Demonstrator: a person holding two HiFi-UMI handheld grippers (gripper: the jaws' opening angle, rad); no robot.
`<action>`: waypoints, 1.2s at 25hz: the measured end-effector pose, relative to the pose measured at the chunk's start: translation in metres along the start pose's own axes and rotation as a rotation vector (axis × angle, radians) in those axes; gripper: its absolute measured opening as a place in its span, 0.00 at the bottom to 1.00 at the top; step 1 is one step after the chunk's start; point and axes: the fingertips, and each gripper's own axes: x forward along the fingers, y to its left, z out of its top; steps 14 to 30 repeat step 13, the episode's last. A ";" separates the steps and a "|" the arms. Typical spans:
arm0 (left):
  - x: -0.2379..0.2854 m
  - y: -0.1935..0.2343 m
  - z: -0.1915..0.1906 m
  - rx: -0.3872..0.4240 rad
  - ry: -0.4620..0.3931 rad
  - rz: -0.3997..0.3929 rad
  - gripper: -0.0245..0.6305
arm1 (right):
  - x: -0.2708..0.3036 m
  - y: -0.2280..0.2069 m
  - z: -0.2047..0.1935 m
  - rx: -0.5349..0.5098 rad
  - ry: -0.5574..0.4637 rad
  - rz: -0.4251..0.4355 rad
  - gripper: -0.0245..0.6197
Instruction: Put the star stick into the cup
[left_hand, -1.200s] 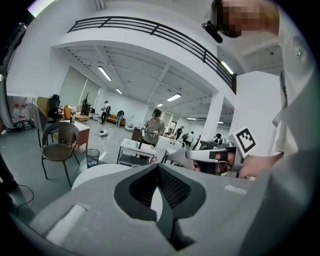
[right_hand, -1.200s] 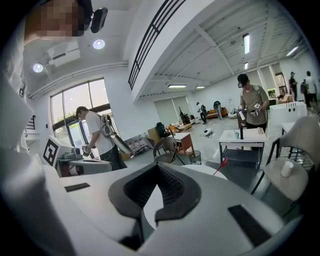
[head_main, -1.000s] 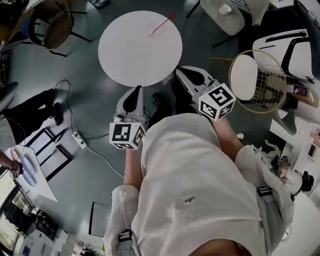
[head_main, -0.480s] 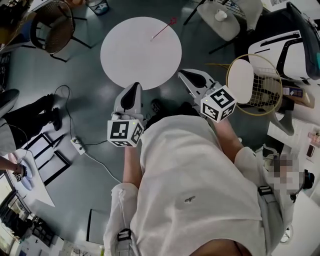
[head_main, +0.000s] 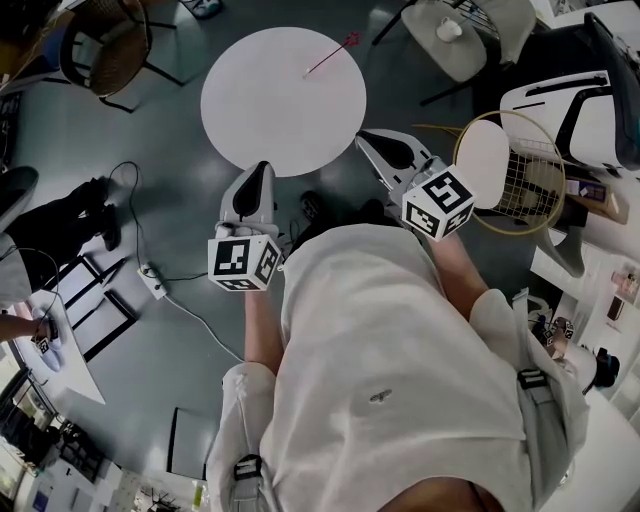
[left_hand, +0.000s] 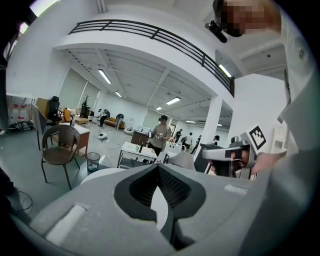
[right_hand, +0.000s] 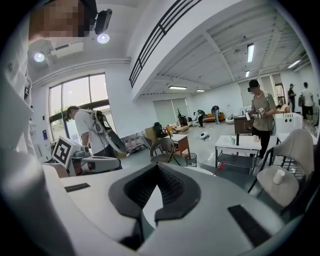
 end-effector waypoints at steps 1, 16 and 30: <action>0.002 -0.001 0.001 0.003 0.002 0.001 0.05 | -0.002 -0.003 0.000 0.001 0.000 -0.001 0.05; 0.011 -0.013 0.002 0.013 0.007 -0.007 0.05 | -0.010 -0.009 0.001 0.003 -0.001 0.006 0.05; 0.011 -0.013 0.002 0.013 0.007 -0.007 0.05 | -0.010 -0.009 0.001 0.003 -0.001 0.006 0.05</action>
